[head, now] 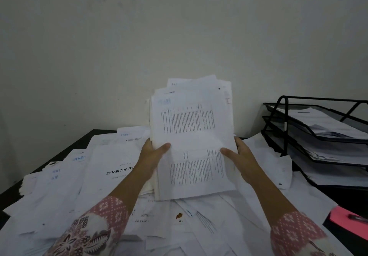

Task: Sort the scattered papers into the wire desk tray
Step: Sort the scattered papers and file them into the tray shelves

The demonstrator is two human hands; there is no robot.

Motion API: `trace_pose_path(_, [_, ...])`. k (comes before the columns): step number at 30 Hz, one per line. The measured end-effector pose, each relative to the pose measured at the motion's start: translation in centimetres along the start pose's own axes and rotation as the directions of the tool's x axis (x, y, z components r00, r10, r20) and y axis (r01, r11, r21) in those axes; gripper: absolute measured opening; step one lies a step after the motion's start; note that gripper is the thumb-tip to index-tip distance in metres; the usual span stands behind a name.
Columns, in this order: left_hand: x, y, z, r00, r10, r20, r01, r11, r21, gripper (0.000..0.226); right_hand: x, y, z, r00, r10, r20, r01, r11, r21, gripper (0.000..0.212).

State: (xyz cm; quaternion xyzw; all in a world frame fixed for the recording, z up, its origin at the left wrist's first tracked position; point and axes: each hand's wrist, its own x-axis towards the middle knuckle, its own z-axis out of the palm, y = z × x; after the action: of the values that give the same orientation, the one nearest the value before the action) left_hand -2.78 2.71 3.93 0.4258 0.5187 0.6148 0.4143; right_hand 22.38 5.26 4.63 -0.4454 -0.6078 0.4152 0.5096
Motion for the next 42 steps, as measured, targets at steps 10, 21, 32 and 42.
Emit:
trace_pose_path(10, [-1.0,1.2,3.7,0.959,0.281,-0.031,-0.276,0.954,0.121,0.046,0.1,-2.8,-0.9,0.956,-0.191,-0.224,0.194,0.981,-0.007,0.03])
trace_pose_path(21, [-1.7,2.9,4.7,0.923,0.378,-0.067,-0.376,0.926,0.039,0.025,-0.2,-5.0,-0.4,0.934,-0.225,-0.279,0.253,0.965,0.067,0.025])
trace_pose_path(32, [-1.8,4.1,5.1,0.88,0.465,-0.095,-0.459,0.885,0.083,0.01,-0.2,-6.4,-1.0,0.877,-0.309,-0.368,0.32,0.947,-0.033,0.013])
trace_pose_path(42, [-1.8,5.1,5.6,0.859,0.51,-0.036,-0.504,0.857,0.106,0.018,0.0,-9.4,-2.2,0.726,-0.603,-0.331,0.482,0.789,-0.38,0.078])
